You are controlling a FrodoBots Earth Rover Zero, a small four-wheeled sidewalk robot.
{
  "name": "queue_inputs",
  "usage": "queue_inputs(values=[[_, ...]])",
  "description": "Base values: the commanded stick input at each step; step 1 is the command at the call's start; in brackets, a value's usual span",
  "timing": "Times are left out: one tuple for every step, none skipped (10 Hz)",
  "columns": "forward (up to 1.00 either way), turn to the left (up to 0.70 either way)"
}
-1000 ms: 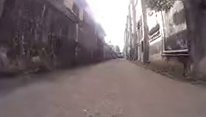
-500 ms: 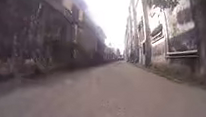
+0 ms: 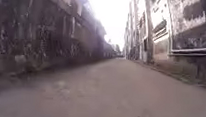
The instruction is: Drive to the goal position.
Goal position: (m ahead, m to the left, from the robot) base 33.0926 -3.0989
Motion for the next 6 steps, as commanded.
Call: queue_inputs(values=[[0.70,0.00],[0.70,0.00],[0.70,0.00],[0.70,0.00],[0.70,0.00],[0.70,0.00]])
